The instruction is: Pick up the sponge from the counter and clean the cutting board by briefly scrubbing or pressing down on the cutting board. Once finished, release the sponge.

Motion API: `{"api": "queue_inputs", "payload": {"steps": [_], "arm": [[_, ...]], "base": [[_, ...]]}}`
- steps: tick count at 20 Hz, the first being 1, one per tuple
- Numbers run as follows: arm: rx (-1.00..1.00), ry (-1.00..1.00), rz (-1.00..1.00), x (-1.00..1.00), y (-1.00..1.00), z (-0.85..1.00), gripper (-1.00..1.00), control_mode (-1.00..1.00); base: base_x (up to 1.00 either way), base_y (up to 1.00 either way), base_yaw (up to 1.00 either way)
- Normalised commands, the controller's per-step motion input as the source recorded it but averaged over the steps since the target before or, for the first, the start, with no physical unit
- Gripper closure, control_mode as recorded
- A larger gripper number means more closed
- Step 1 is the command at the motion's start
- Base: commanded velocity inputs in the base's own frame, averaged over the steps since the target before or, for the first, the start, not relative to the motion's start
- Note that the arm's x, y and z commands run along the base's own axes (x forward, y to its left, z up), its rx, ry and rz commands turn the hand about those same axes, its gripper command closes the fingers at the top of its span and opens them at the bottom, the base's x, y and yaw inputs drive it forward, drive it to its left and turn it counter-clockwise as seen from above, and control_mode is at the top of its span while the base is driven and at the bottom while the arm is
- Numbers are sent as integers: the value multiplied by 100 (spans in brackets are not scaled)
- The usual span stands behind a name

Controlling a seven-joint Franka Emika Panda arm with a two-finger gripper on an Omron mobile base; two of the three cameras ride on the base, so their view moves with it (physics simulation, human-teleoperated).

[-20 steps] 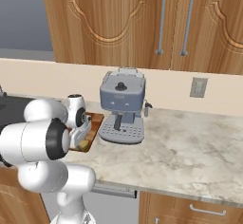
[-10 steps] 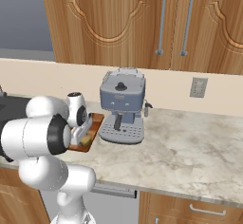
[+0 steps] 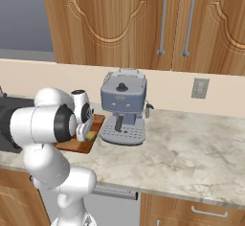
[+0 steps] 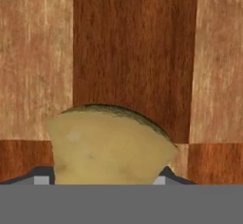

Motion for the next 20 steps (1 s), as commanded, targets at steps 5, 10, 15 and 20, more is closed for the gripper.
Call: {"api": "queue_inputs", "payload": {"steps": [5, 10, 15, 20], "arm": [[0, 0, 8, 55, 3, 0, 100, -100], [0, -3, 1, 33, 4, 0, 100, -100], [0, -3, 0, 34, 8, 0, 100, -100], [0, -2, 0, 36, 8, 0, 100, -100]], "base": [[0, 0, 0], [0, 0, 0], [0, 0, 0], [0, 0, 0]]}}
